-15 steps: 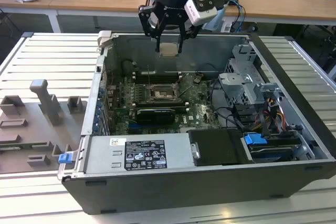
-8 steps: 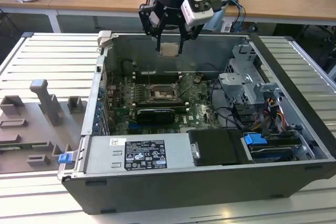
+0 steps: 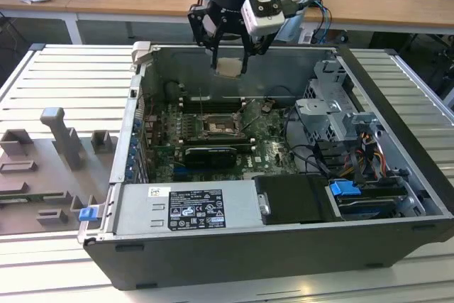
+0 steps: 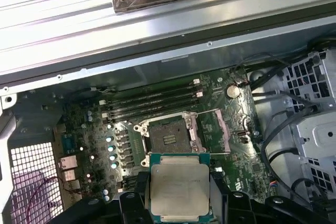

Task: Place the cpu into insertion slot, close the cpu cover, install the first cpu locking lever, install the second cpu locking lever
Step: 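Place the cpu into insertion slot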

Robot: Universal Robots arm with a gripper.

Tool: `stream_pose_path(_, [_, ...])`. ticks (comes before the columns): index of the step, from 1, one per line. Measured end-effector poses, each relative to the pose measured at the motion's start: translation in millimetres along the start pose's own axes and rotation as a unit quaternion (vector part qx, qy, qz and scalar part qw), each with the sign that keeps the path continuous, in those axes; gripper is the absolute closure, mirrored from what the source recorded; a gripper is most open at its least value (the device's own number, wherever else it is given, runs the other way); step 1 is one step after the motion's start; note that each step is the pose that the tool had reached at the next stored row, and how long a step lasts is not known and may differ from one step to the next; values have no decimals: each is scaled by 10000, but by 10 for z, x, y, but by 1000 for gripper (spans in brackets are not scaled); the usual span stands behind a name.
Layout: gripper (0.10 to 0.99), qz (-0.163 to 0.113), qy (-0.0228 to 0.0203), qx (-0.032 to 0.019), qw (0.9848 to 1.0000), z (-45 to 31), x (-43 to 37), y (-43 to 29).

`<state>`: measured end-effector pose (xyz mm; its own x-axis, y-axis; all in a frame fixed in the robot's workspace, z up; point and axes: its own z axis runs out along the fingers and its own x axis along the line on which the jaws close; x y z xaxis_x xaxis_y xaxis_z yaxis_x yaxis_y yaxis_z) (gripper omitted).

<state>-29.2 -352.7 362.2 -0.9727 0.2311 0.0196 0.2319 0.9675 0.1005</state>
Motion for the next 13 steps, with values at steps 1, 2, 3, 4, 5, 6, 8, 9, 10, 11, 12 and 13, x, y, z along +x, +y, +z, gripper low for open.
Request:
stream_pose_path(1, [545,139,-14,-3,9999,1,0,0])
stream_pose_path(2, [545,188,-19,-4,9998,1,0,0])
stream_pose_path(3, [545,218,-22,-5,9998,1,0,0])
stream_pose_path(4, [545,244,-25,-5,9997,1,0,0])
stream_pose_path(5, [545,279,-28,-6,9996,2,0,0])
stream_pose_path(6, [545,304,-31,-6,9995,2,0,0])
stream_pose_path(8, [545,397,-40,-8,9992,2,0,0])
stream_pose_path(9, [545,435,-44,-9,9990,2,0,0])
stream_pose_path(10, [545,465,-47,-10,9989,2,0,0])
stream_pose_path(11, [545,494,-50,-10,9988,2,0,0])
stream_pose_path(12, [545,519,-52,-10,9986,2,0,0])
stream_pose_path(13, [545,537,-54,-11,9985,2,0,0])
